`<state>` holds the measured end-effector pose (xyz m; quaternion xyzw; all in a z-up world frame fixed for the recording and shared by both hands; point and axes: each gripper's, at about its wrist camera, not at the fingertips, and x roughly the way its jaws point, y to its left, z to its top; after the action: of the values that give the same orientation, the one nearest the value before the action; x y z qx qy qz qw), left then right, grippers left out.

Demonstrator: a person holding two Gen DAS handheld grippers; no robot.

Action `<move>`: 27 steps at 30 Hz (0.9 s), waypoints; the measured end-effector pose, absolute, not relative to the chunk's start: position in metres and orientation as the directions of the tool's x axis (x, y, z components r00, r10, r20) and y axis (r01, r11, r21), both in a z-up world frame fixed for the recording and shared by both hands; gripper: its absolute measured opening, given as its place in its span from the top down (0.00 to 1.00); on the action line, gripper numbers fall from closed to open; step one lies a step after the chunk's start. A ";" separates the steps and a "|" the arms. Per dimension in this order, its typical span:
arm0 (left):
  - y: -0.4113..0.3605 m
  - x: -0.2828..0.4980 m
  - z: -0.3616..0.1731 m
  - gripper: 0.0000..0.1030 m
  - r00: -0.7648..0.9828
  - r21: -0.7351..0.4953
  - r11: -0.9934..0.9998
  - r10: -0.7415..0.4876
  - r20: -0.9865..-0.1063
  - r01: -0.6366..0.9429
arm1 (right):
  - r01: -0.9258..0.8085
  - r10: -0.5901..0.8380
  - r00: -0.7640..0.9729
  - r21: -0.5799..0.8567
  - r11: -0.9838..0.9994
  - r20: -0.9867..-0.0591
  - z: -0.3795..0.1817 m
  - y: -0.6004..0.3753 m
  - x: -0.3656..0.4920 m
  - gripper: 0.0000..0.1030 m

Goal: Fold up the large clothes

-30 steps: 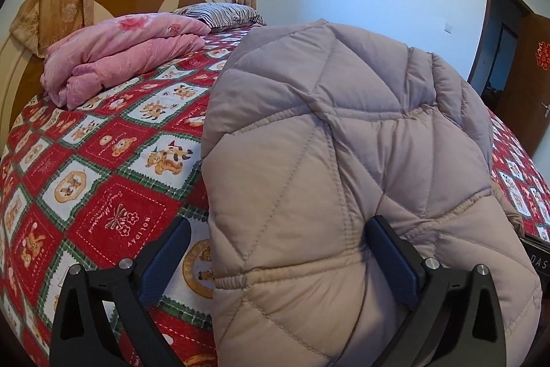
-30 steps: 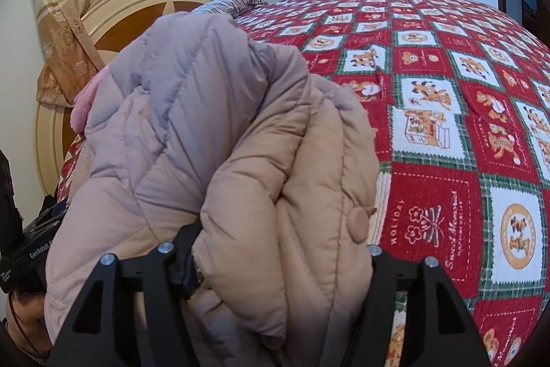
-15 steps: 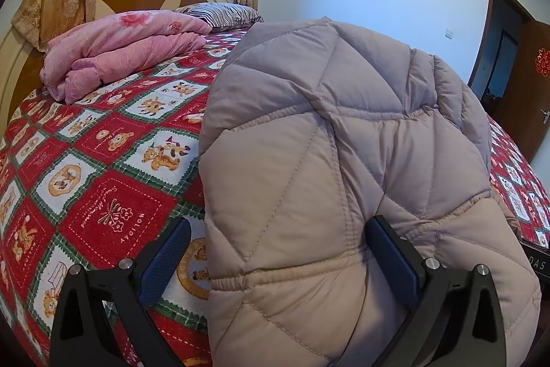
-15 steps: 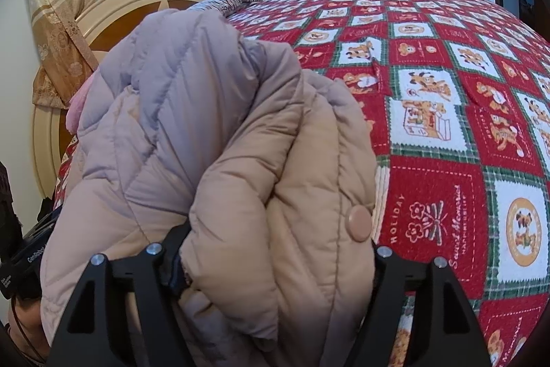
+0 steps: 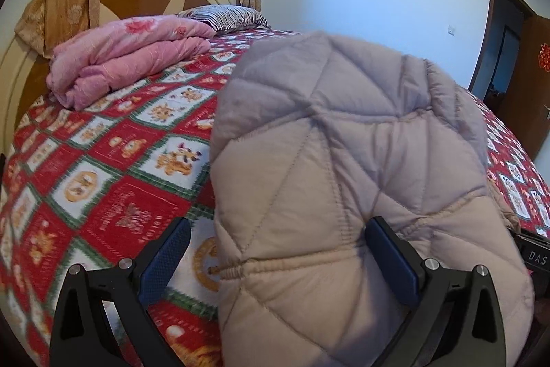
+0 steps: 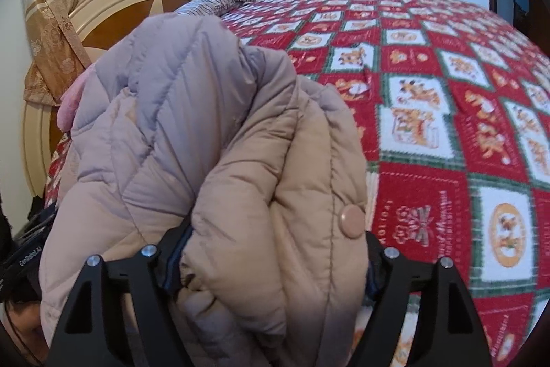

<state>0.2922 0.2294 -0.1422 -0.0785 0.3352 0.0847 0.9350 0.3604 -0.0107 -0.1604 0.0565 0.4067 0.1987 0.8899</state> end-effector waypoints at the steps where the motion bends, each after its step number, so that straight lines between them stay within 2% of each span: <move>1: 0.229 0.287 -0.136 0.01 0.769 -0.093 0.973 0.106 -0.630 -0.210 | -0.304 0.395 0.593 0.259 0.917 -0.702 -0.156 -0.010 0.358 0.23; 9: 0.218 0.195 -0.049 0.01 0.868 -0.085 0.983 0.101 -0.486 -0.163 | -0.332 0.389 0.673 0.213 0.919 -0.629 -0.087 -0.017 0.293 0.22; 11: 0.216 0.175 -0.034 0.01 0.882 -0.074 0.985 0.104 -0.459 -0.154 | -0.358 0.387 0.706 0.173 0.918 -0.593 -0.067 -0.015 0.265 0.13; 13: 0.214 0.159 -0.024 0.01 0.896 -0.069 0.987 0.103 -0.433 -0.146 | -0.384 0.395 0.732 0.142 0.912 -0.554 -0.051 -0.012 0.240 0.10; 19: 0.215 0.131 -0.005 0.01 0.919 -0.056 0.988 0.112 -0.379 -0.143 | -0.424 0.425 0.777 0.114 0.898 -0.464 -0.018 -0.005 0.191 0.10; 27: 0.216 0.126 0.001 0.01 0.926 -0.072 0.988 0.098 -0.366 -0.133 | -0.445 0.434 0.794 0.078 0.892 -0.427 -0.003 0.001 0.171 0.09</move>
<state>0.1260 0.2159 0.0005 -0.0477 0.1836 0.0591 0.9801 0.1714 0.0005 -0.0033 -0.0130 0.2220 0.2321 0.9469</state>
